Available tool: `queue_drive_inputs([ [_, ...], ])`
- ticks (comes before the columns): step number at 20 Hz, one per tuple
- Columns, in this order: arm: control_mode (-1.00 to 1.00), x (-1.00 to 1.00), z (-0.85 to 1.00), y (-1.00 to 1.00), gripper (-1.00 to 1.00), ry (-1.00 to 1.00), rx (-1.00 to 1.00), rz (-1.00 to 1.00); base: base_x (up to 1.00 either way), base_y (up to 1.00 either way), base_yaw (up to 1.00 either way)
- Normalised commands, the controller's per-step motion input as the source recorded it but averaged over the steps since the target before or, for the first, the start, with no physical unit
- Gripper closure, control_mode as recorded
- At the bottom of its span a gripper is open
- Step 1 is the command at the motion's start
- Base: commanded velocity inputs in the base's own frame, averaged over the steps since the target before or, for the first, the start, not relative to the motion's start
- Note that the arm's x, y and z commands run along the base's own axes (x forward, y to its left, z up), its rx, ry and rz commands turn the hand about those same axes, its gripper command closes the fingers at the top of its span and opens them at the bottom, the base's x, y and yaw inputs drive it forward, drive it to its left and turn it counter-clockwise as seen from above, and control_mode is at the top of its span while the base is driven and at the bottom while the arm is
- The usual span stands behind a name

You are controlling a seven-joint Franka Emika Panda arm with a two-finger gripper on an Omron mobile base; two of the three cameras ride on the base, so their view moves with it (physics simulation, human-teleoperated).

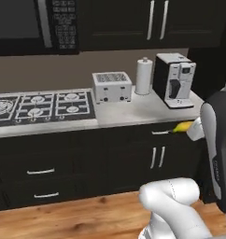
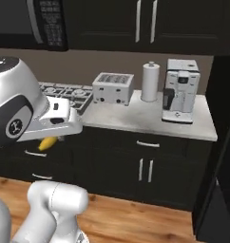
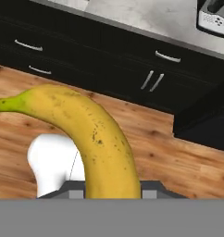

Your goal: Pick the mango and banana from the fridge and place them inside the tupperware on the counter.

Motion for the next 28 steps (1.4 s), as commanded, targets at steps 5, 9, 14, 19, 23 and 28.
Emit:
queue_drive_inputs([
  [5,1.00,0.00,0.00,0.00,1.00,0.00,0.00,0.00,0.51,1.00,0.33],
  [9,1.00,0.00,0.00,0.00,1.00,0.00,0.00,0.00,0.09,1.00,0.33],
  [14,1.00,0.00,0.00,0.00,1.00,0.00,0.00,0.00,0.00,1.00,0.25],
  [19,1.00,0.00,0.00,0.00,1.00,0.00,0.00,0.00,0.32,1.00,0.16],
  [23,1.00,0.00,0.00,0.00,1.00,0.00,0.00,0.00,0.75,1.00,0.03],
  [28,1.00,0.00,0.00,0.00,1.00,0.00,0.00,0.00,0.87,1.00,0.00],
])
